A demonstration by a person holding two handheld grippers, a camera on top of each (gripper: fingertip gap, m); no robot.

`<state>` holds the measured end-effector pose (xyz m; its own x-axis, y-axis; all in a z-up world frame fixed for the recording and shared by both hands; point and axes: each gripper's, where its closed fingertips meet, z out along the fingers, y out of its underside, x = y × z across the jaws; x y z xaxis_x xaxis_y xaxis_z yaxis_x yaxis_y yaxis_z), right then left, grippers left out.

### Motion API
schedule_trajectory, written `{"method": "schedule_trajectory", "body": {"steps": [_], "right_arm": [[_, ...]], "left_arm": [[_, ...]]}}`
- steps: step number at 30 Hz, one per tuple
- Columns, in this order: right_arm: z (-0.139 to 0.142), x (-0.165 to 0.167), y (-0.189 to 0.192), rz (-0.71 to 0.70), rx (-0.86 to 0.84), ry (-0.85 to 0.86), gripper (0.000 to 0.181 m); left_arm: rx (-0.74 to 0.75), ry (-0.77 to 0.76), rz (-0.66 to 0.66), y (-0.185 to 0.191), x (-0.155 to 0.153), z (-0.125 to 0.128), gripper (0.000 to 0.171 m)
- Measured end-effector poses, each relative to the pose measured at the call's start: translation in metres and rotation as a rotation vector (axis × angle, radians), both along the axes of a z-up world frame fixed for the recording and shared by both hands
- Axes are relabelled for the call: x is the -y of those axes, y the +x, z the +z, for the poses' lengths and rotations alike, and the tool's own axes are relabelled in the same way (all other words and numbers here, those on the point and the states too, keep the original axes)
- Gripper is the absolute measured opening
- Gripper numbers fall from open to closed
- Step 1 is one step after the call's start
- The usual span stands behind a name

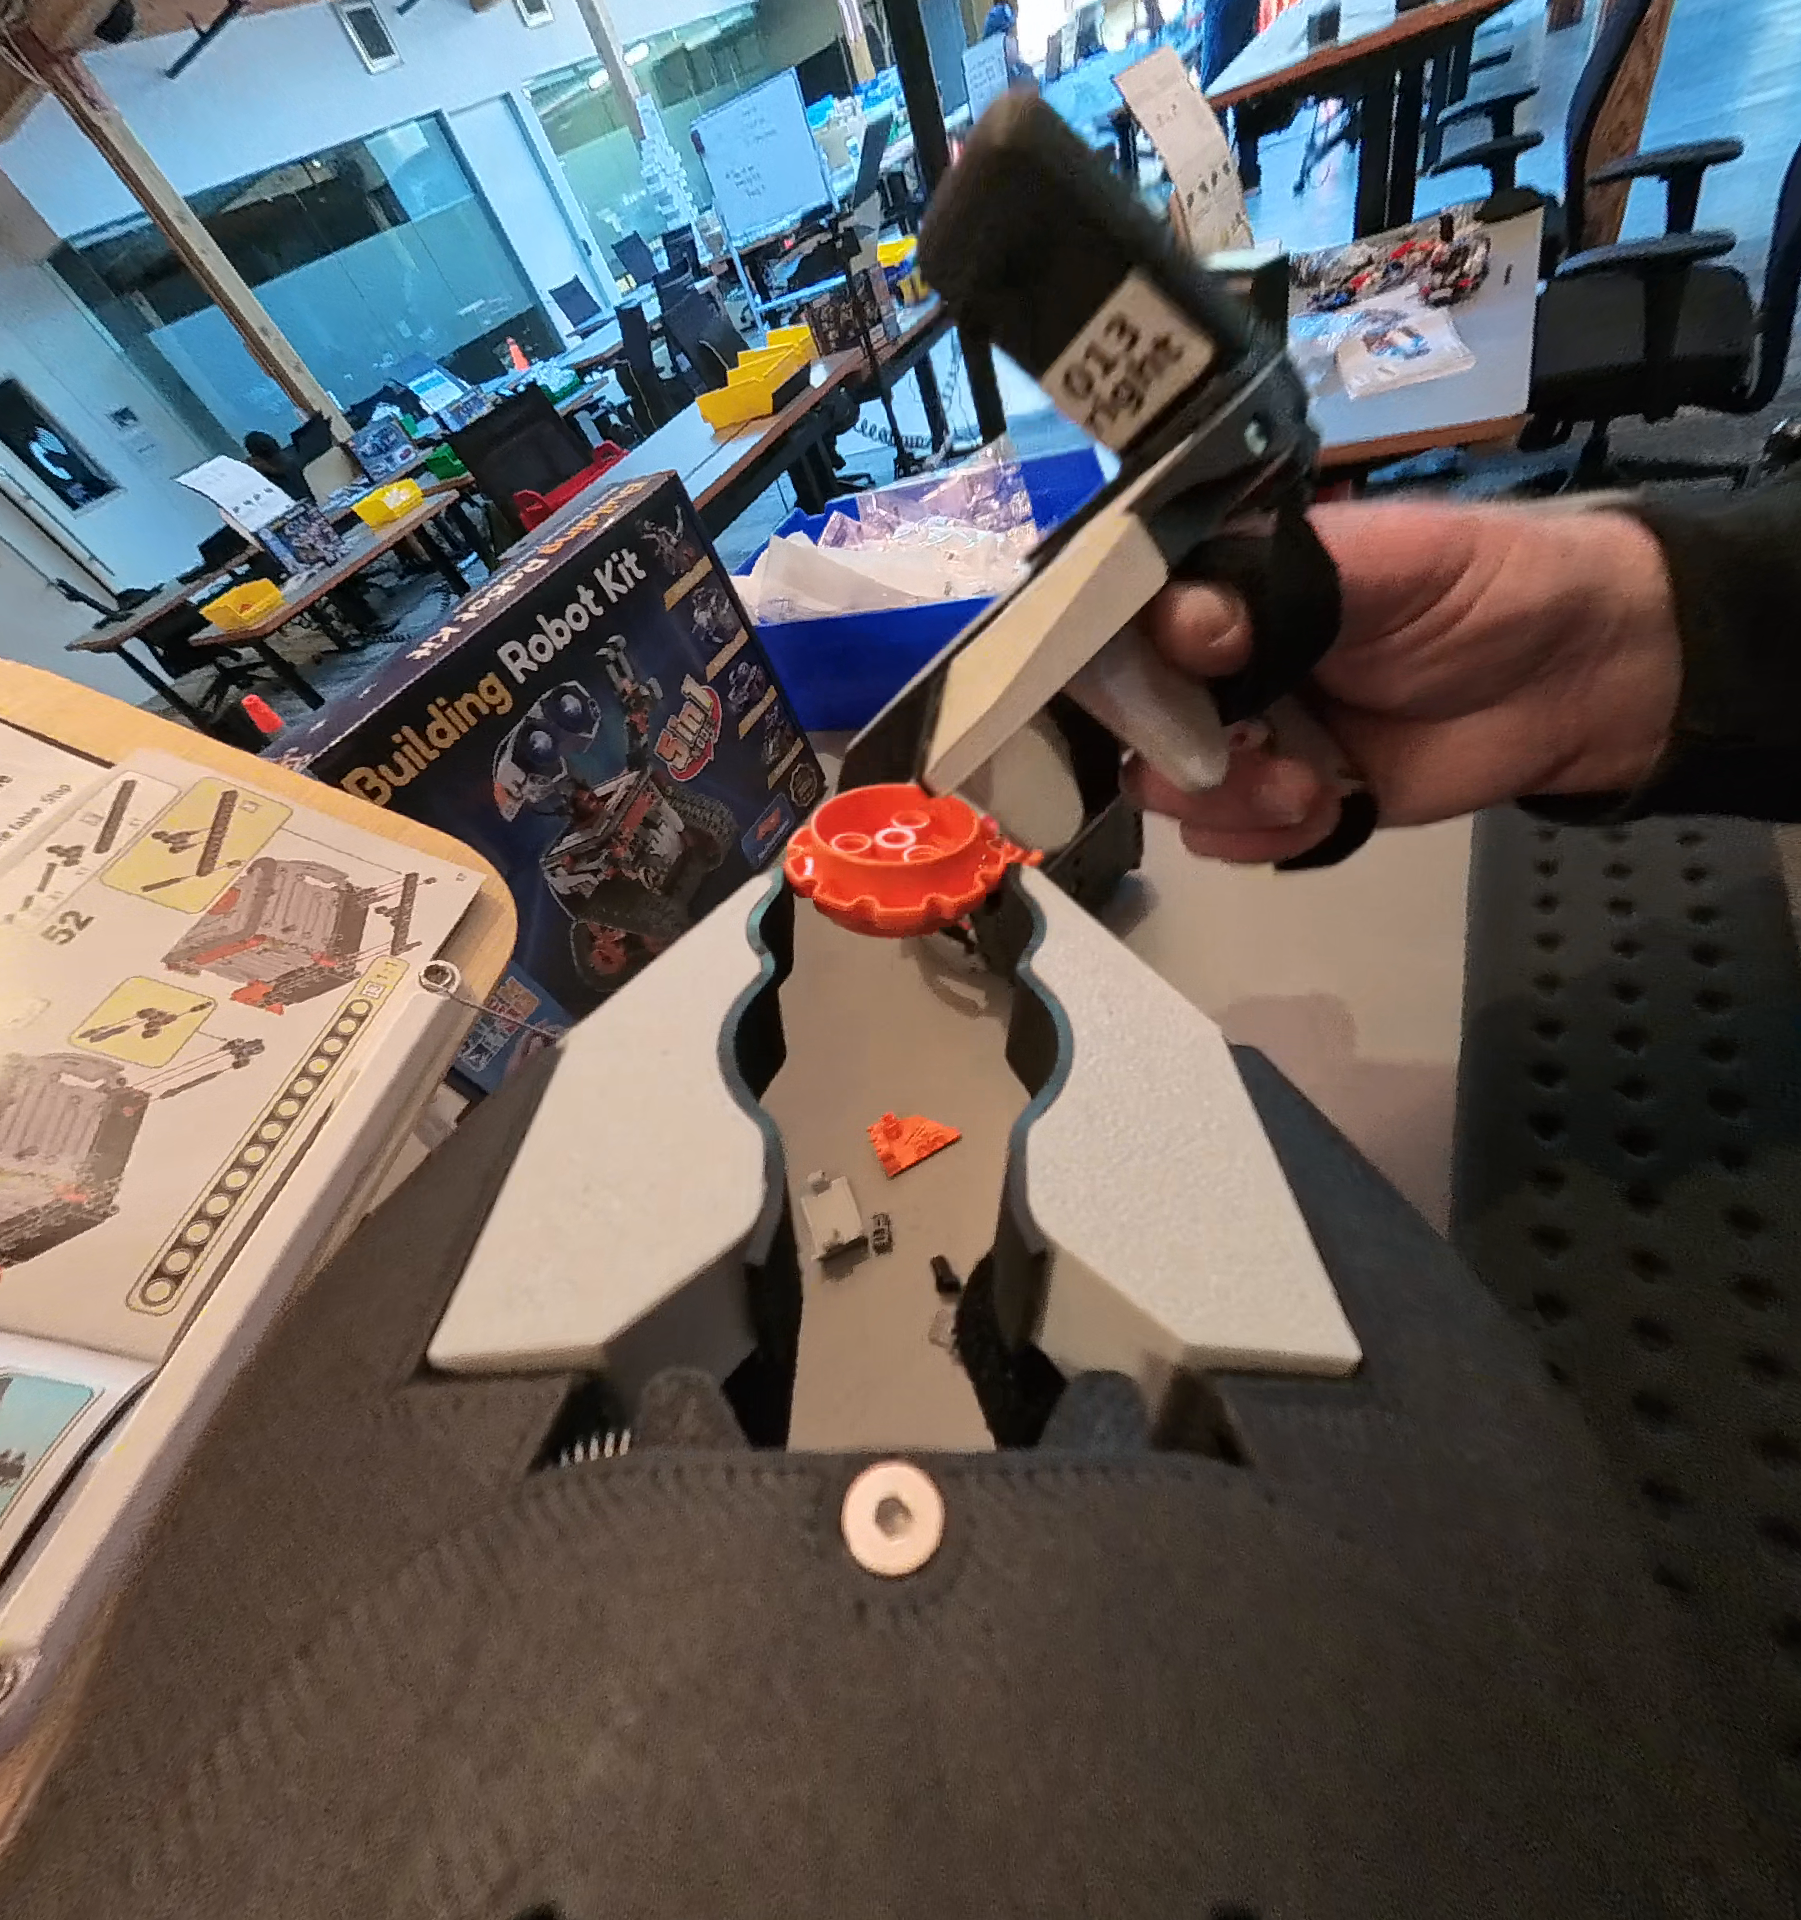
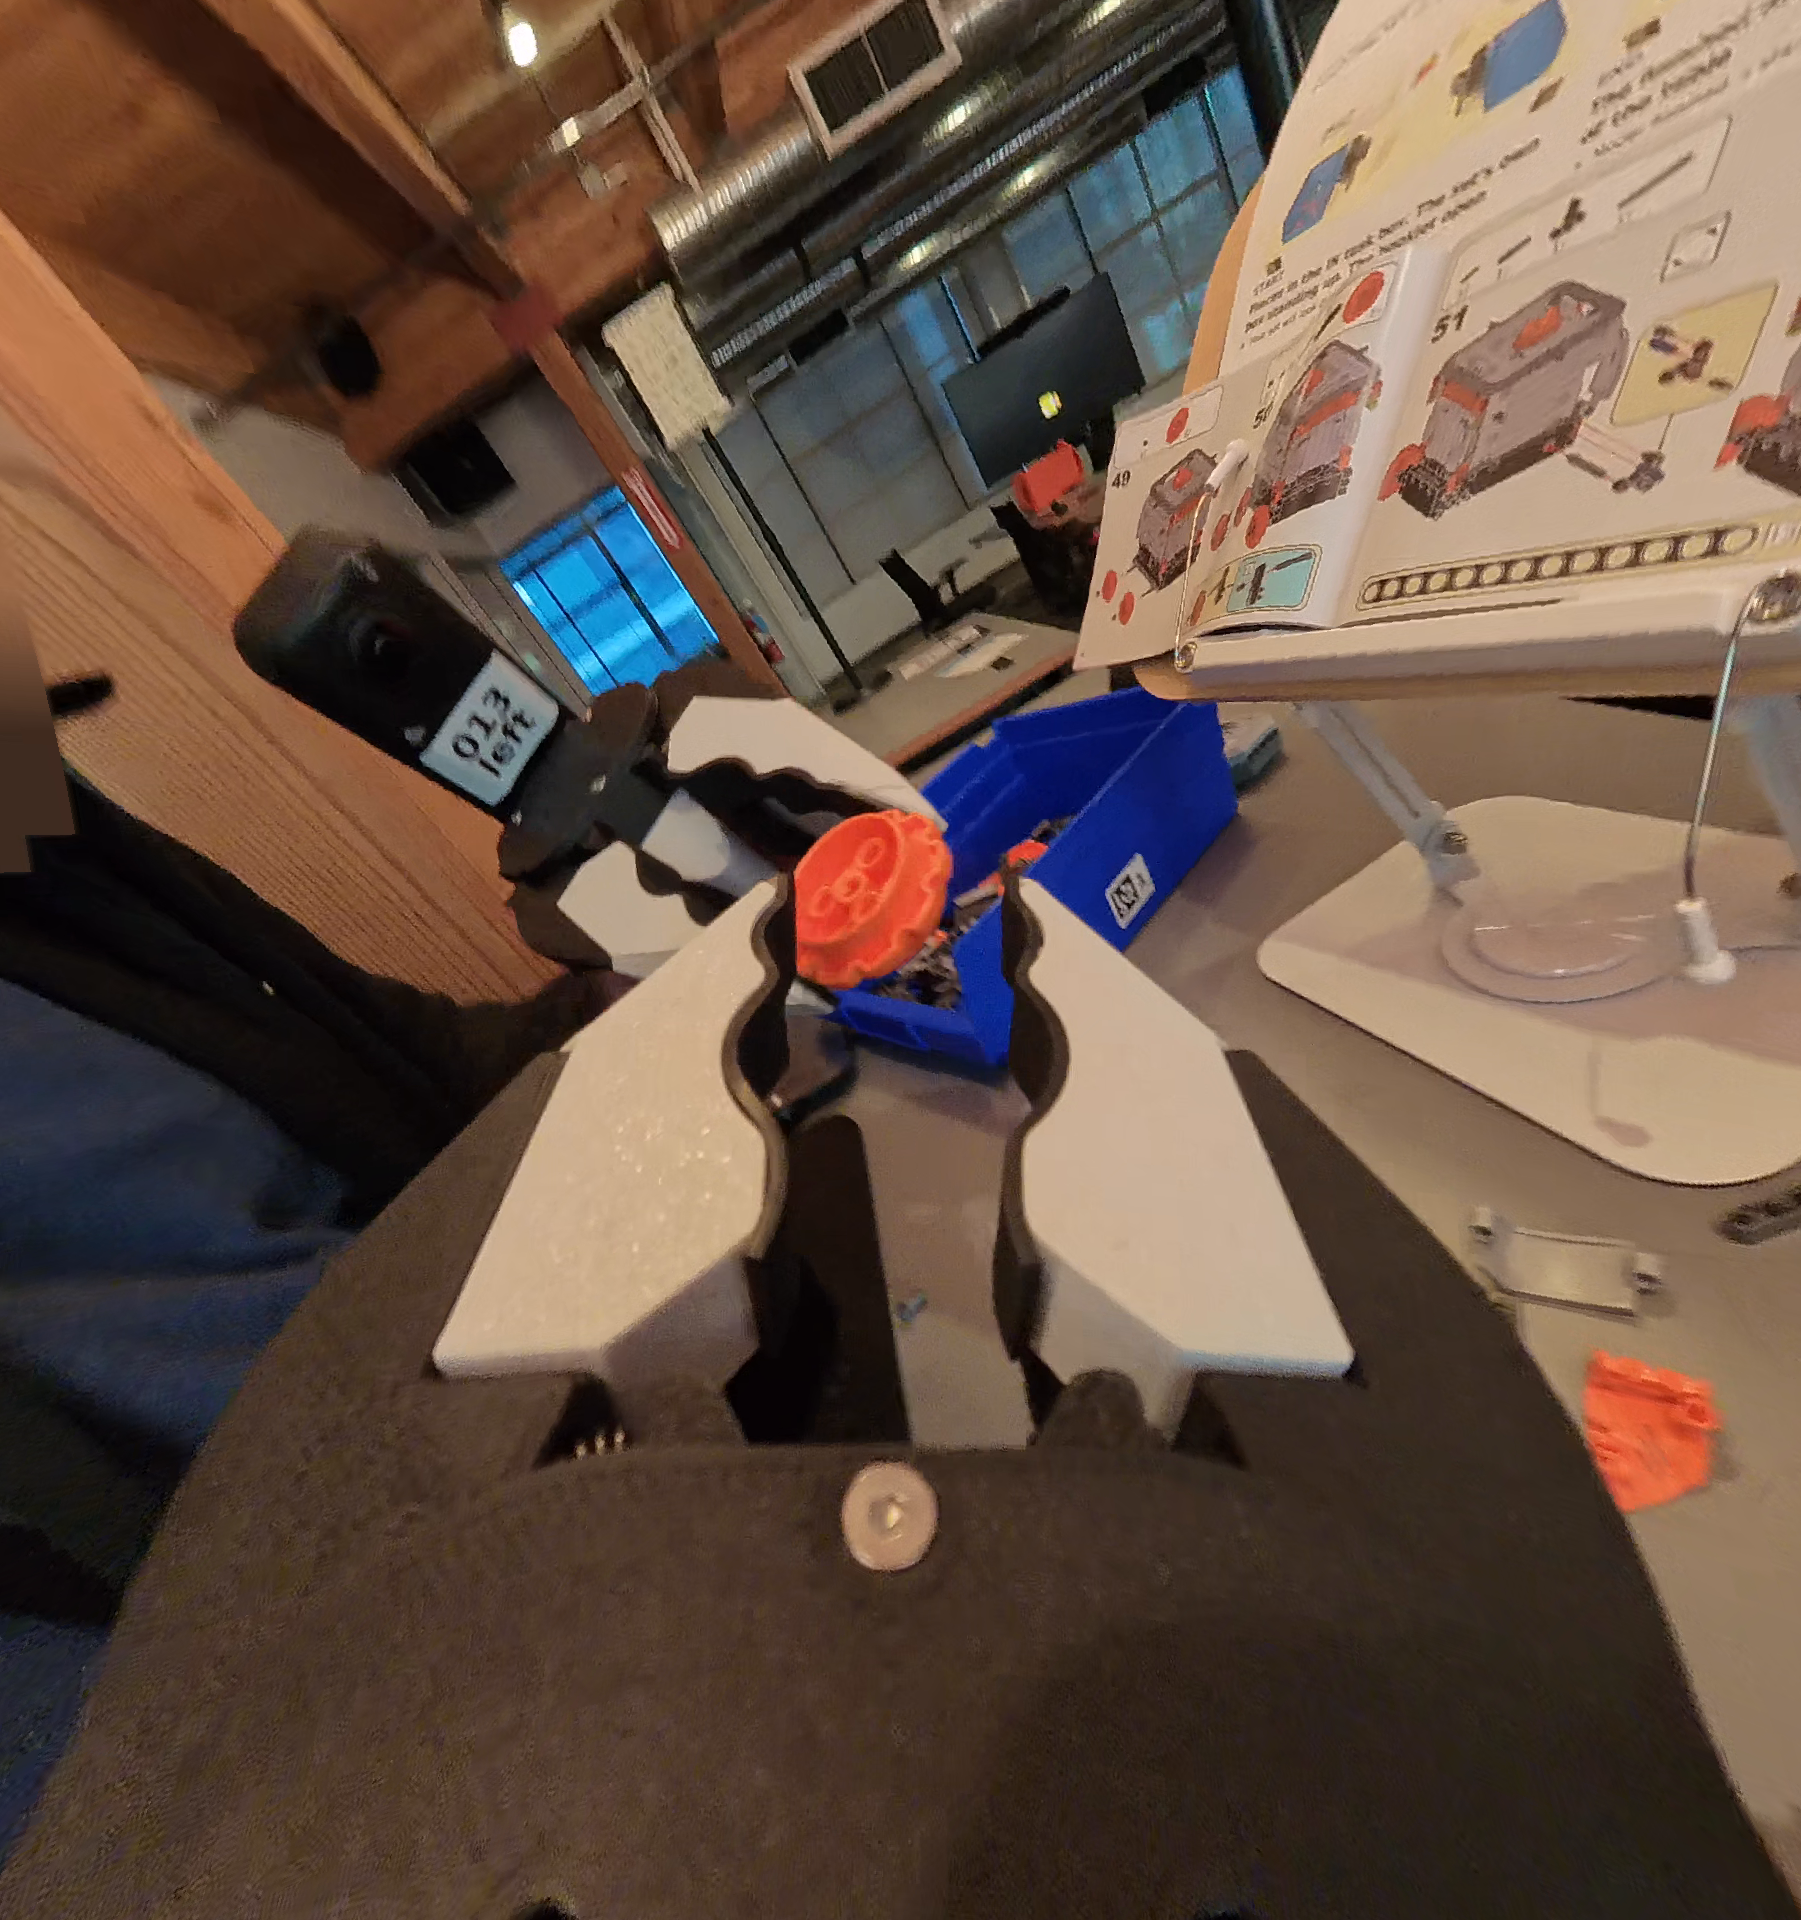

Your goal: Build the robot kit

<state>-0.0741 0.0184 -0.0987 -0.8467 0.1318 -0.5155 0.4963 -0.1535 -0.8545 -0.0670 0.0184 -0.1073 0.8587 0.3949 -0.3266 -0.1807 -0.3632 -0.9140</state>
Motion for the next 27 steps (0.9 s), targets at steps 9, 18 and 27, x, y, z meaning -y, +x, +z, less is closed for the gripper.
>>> {"method": "schedule_trajectory", "body": {"steps": [9, 18, 27], "right_arm": [[-0.031, 0.011, 0.002, -0.118, -0.133, 0.458, 0.045], [-0.044, 0.007, -0.001, -0.114, -0.063, 0.414, 0.036], [-0.005, -0.025, 0.005, 0.165, 0.276, -0.312, 0.035]], "left_arm": [[-0.161, -0.377, 0.072, -0.007, -0.006, -0.025, 0.038], [-0.209, -0.484, 0.054, -0.005, -0.023, -0.032, 0.038], [-0.146, -0.392, -0.030, -0.002, -0.054, -0.012, 0.035]]}}
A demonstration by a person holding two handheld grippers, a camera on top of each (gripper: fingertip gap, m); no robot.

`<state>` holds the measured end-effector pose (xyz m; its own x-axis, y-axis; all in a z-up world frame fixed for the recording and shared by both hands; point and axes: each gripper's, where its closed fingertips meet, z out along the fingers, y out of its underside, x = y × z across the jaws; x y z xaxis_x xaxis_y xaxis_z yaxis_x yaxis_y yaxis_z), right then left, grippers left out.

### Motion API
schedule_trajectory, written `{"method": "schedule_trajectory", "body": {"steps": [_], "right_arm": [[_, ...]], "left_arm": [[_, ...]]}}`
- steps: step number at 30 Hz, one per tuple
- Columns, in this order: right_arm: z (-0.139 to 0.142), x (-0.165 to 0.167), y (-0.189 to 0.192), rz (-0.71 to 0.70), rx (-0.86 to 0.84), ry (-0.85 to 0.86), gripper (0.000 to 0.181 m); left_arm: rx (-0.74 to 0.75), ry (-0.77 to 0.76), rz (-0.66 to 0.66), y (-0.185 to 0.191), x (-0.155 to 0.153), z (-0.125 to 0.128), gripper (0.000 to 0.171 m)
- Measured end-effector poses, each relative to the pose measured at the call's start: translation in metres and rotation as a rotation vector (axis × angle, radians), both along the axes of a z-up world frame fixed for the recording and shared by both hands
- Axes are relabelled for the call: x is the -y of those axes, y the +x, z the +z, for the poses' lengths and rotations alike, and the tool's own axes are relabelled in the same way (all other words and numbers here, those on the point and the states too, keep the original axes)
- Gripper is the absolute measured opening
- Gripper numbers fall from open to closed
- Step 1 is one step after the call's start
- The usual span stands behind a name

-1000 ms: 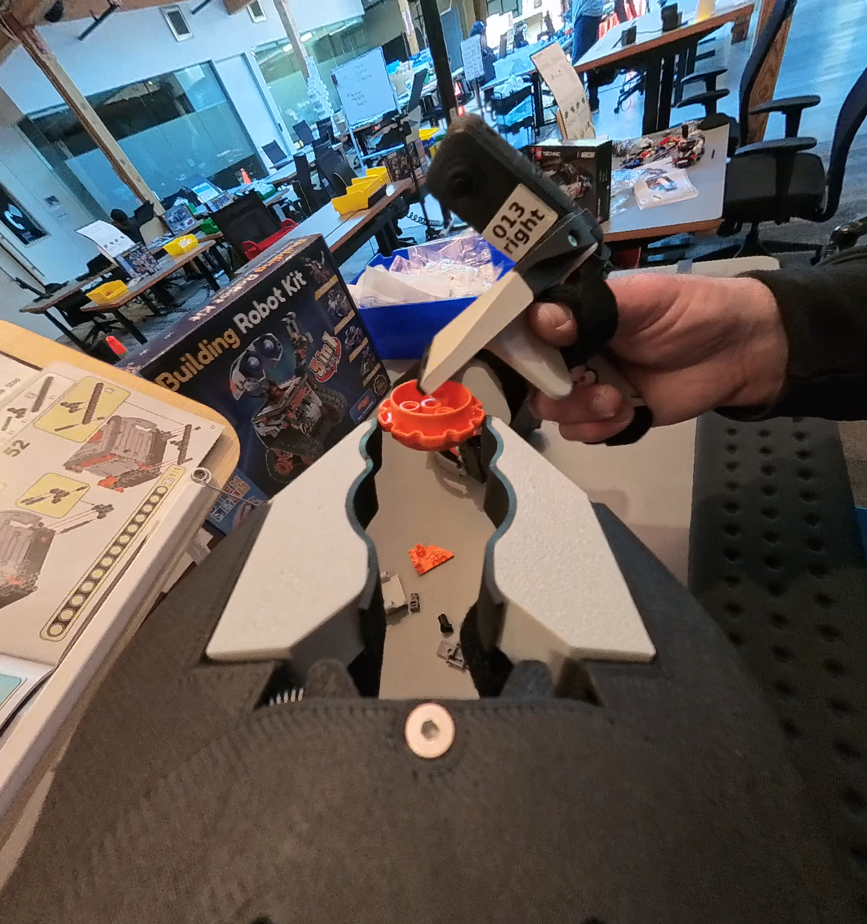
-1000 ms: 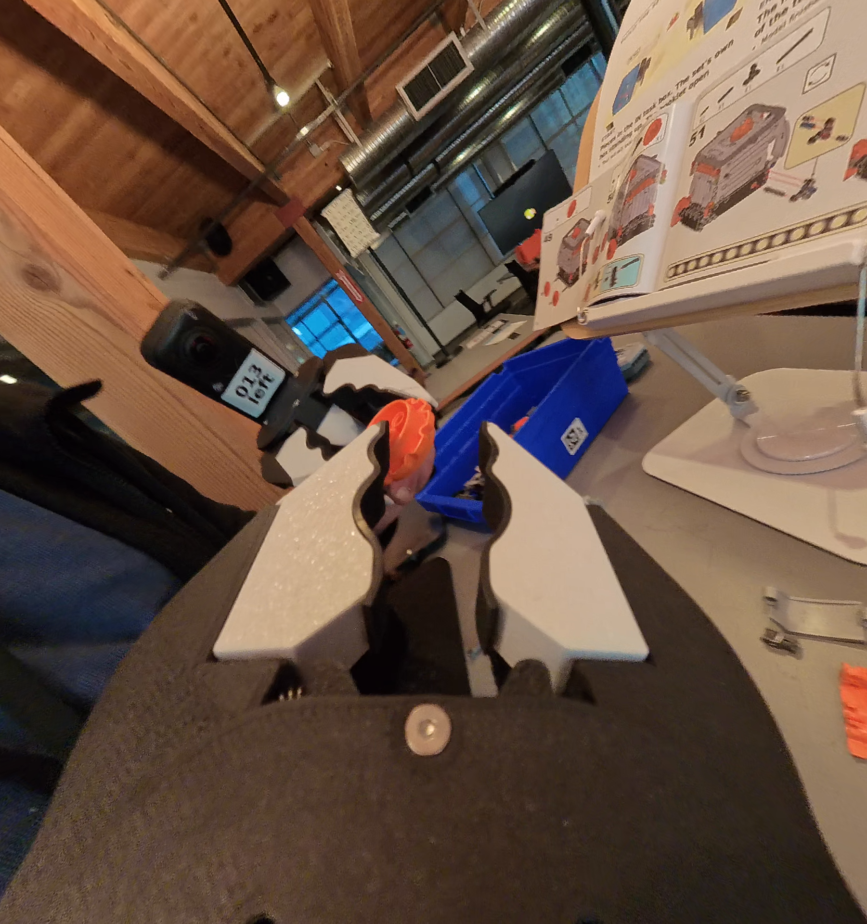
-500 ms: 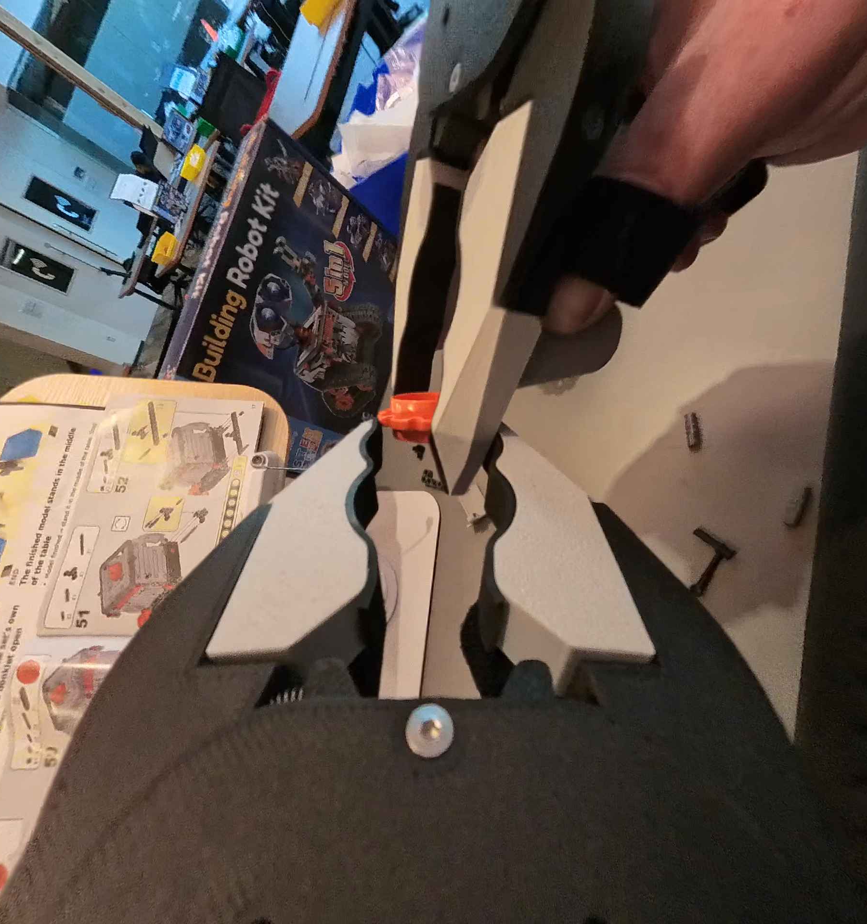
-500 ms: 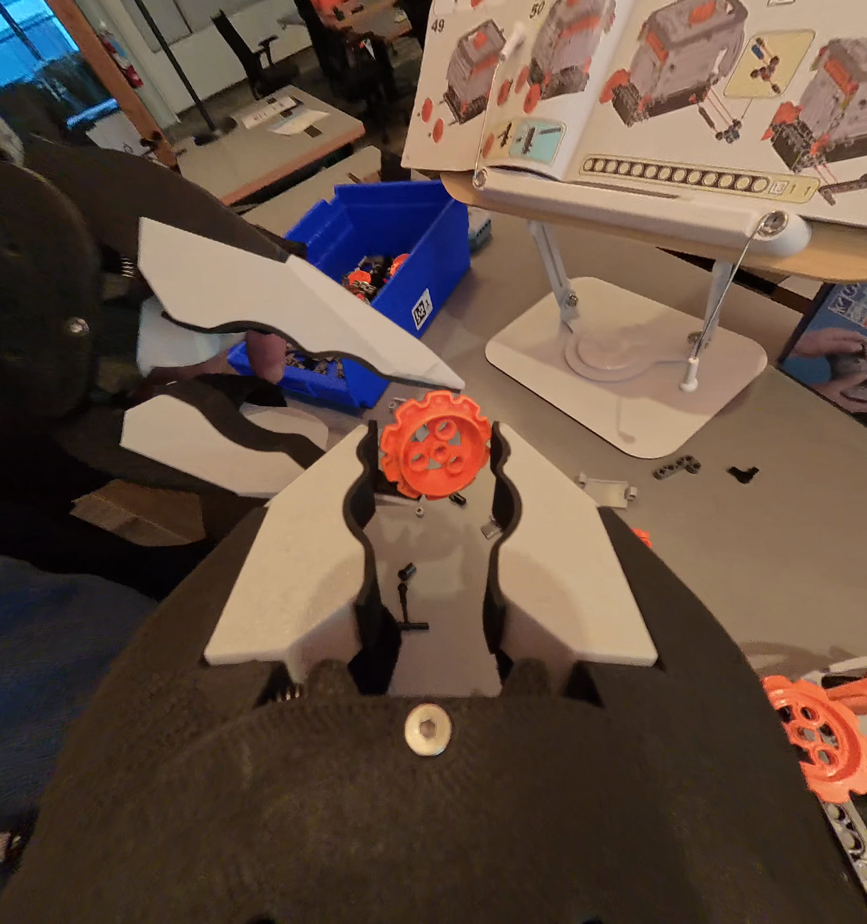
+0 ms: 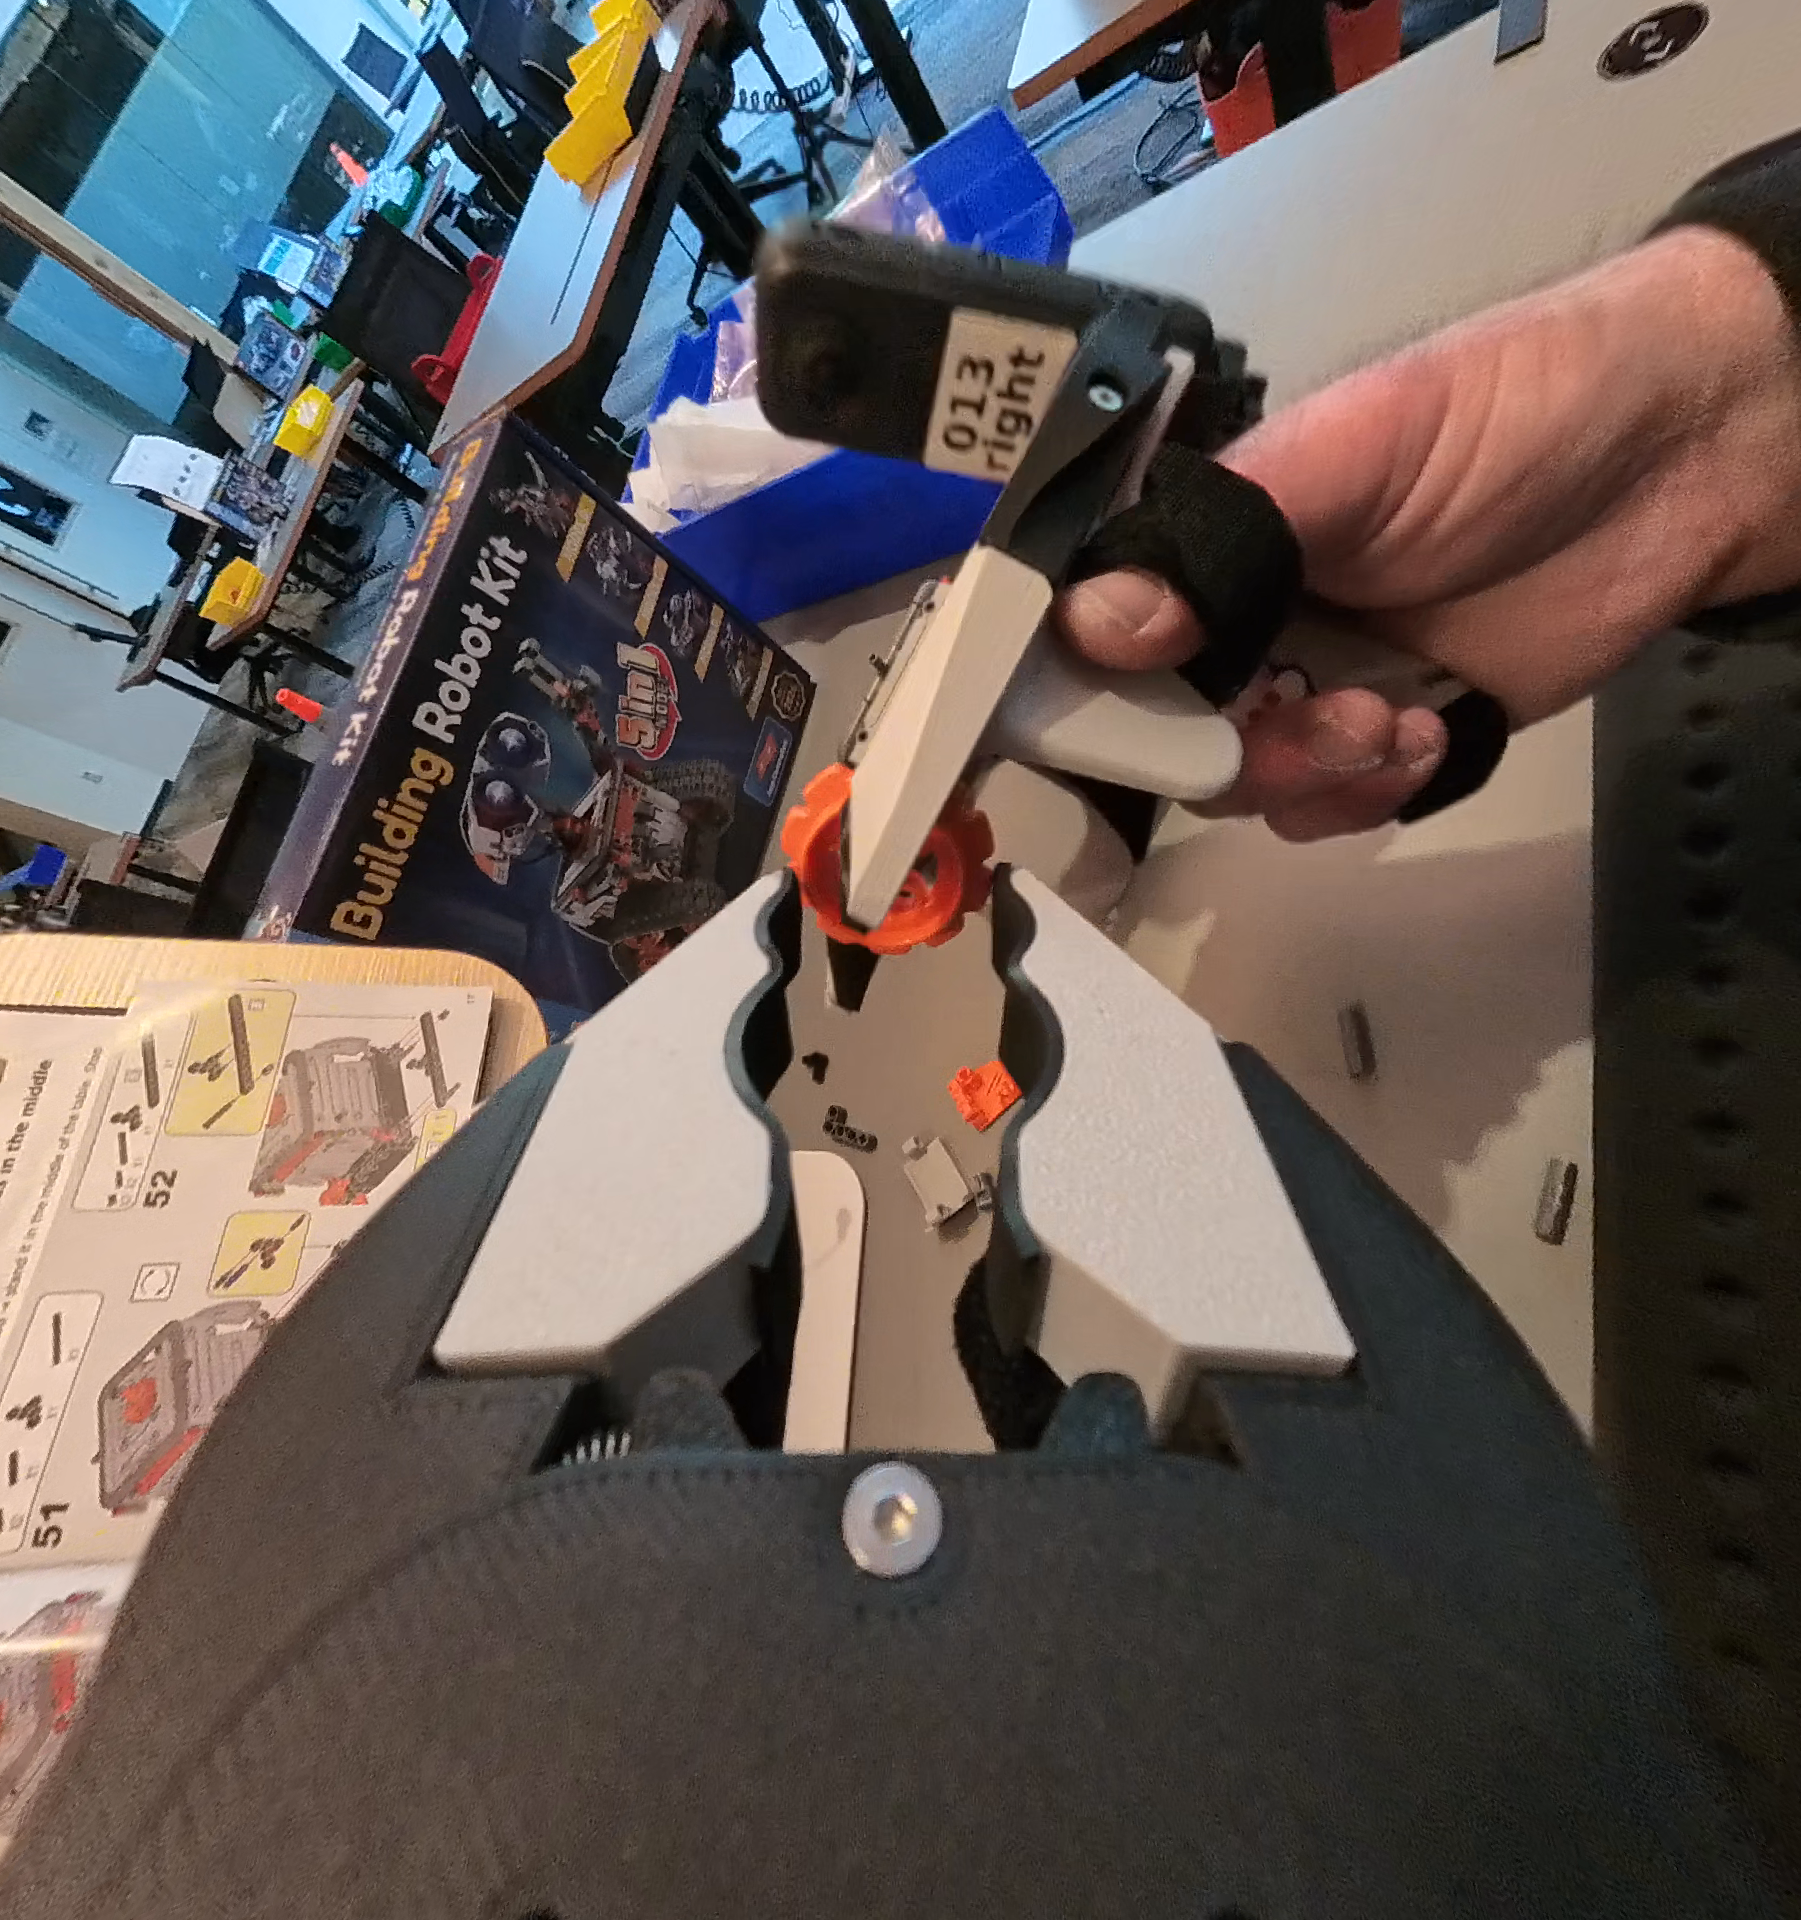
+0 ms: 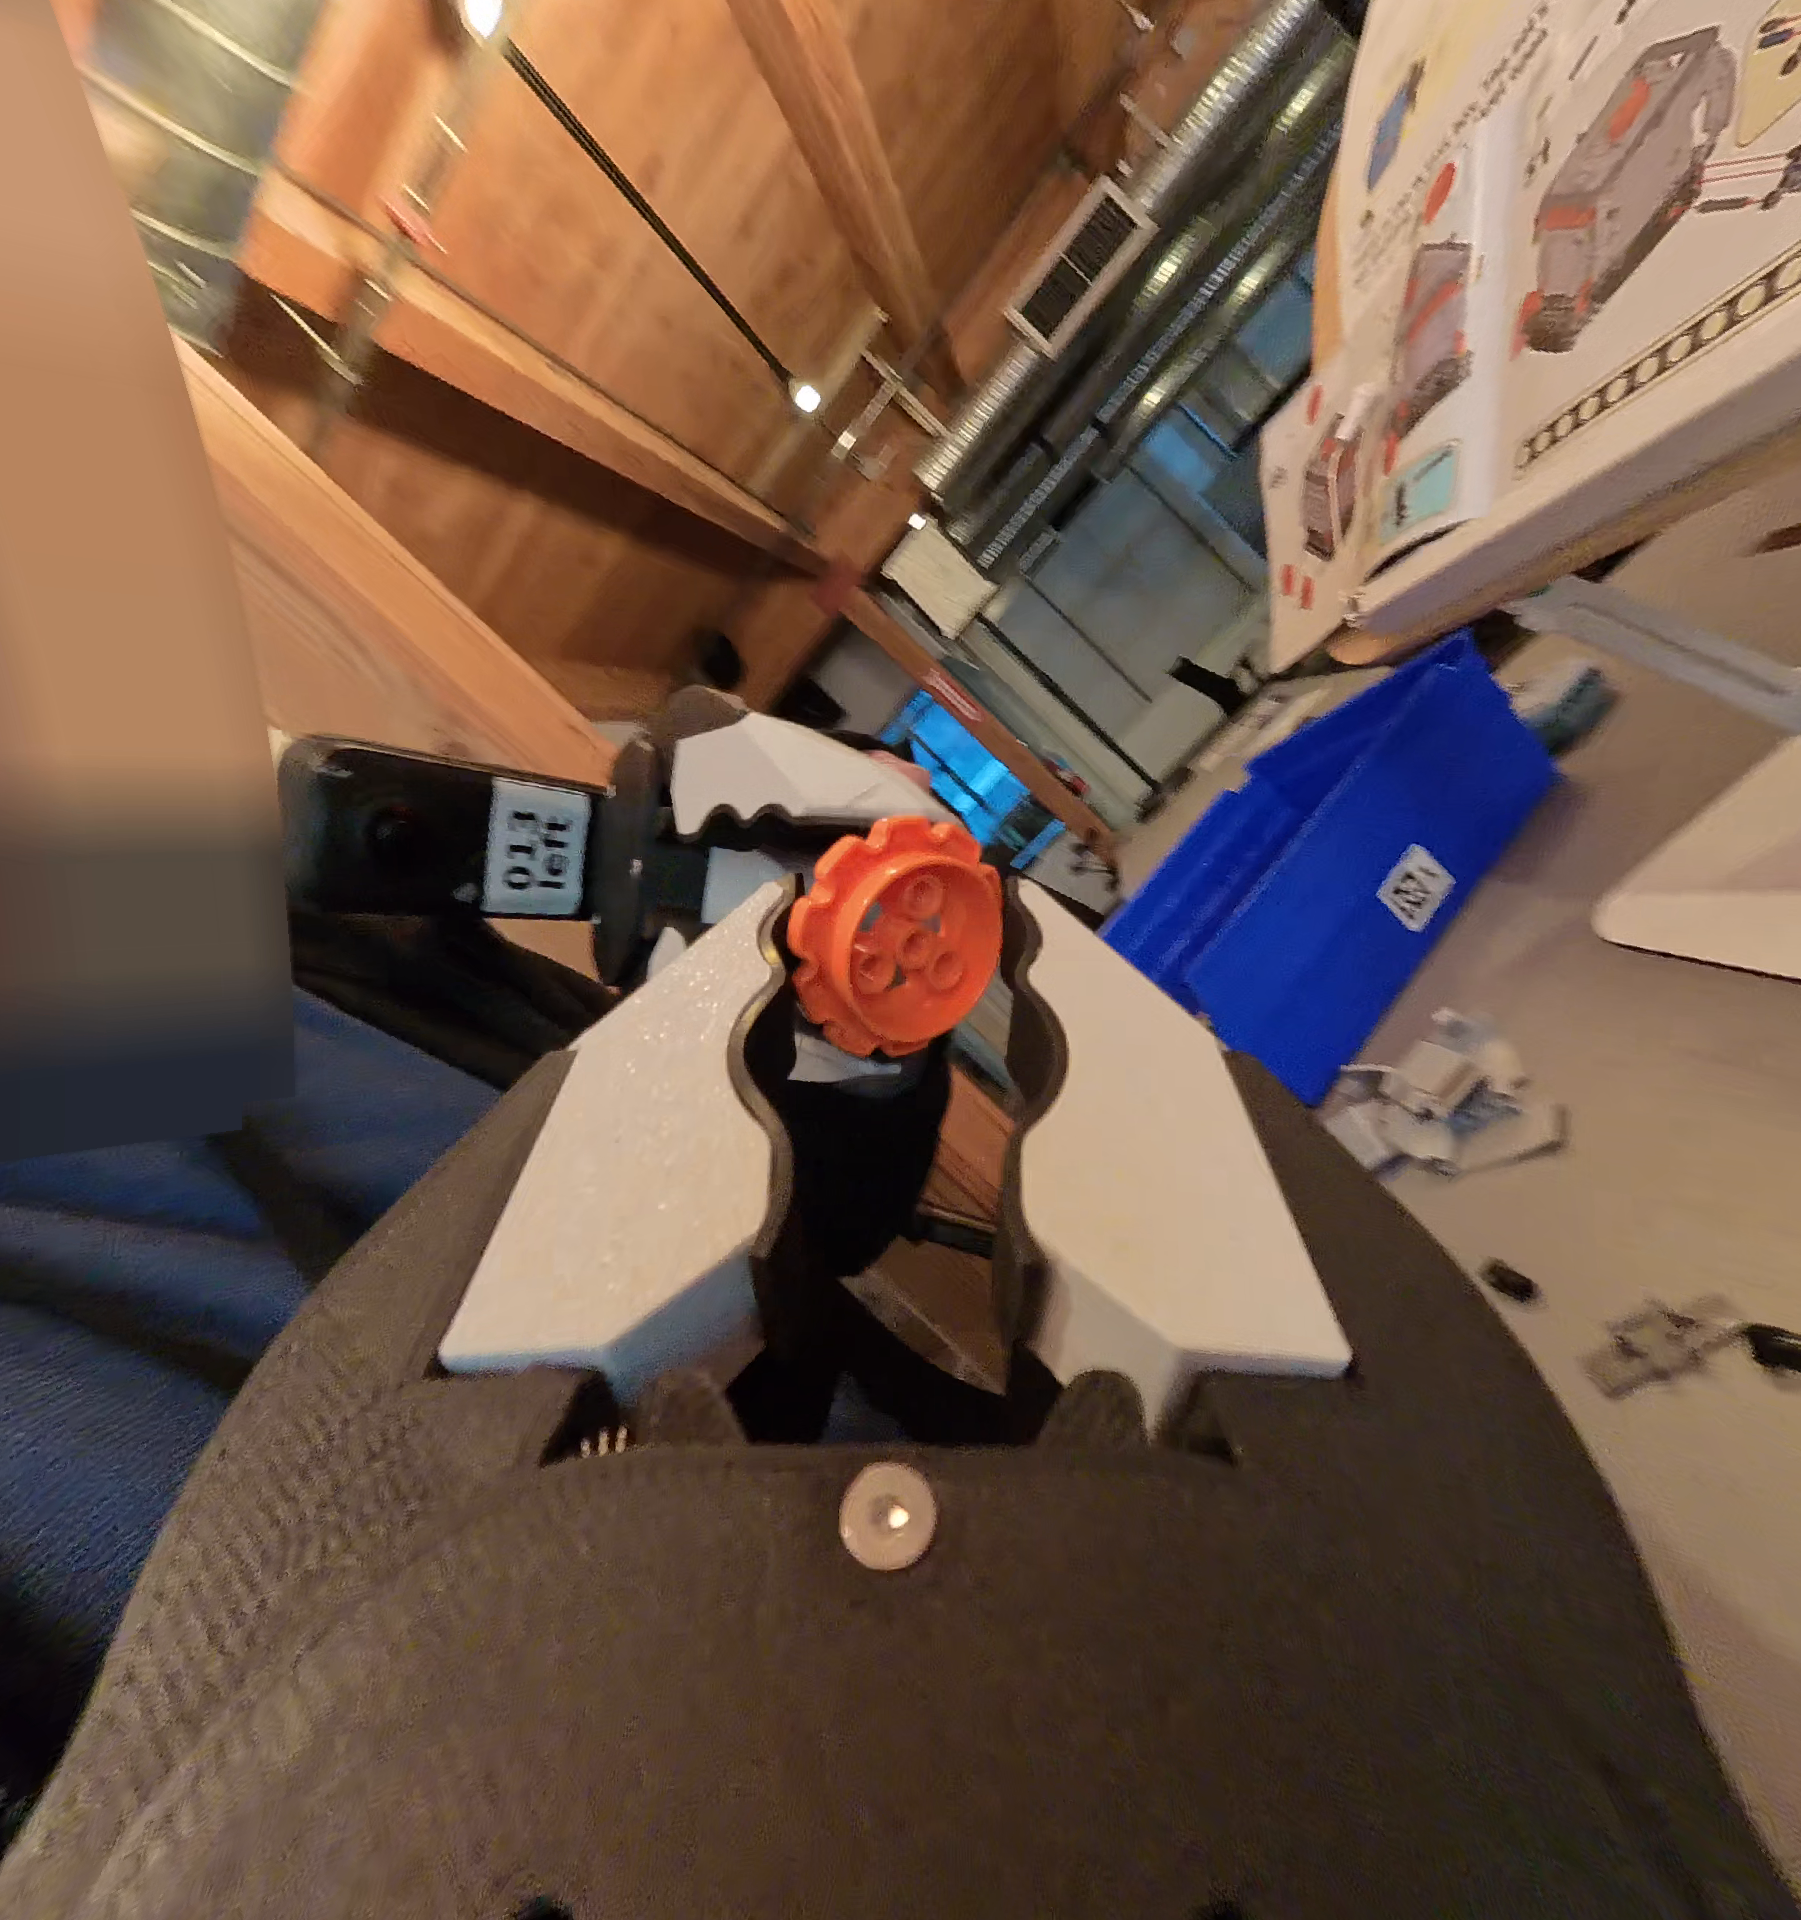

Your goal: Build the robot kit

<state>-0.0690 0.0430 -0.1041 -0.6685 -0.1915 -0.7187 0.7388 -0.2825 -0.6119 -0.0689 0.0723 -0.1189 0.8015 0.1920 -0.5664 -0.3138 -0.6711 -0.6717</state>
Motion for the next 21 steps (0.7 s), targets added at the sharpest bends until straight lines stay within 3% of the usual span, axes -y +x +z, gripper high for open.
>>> {"method": "schedule_trajectory", "body": {"steps": [4, 8, 15, 21], "right_arm": [[0.001, -0.004, 0.007, 0.035, 0.000, -0.045, 0.035], [0.003, -0.003, 0.012, 0.019, -0.045, 0.009, 0.035], [0.014, -0.030, 0.016, 0.028, 0.010, -0.176, 0.045], [0.022, -0.037, 0.027, 0.043, 0.001, -0.261, 0.037]], "left_arm": [[0.009, 0.005, -0.023, 0.001, -0.009, 0.003, 0.047], [-0.003, 0.023, -0.058, 0.005, -0.017, 0.003, 0.040], [0.066, 0.146, -0.093, 0.008, -0.022, 0.017, 0.039], [0.094, 0.259, -0.186, 0.023, -0.029, 0.028, 0.039]]}}
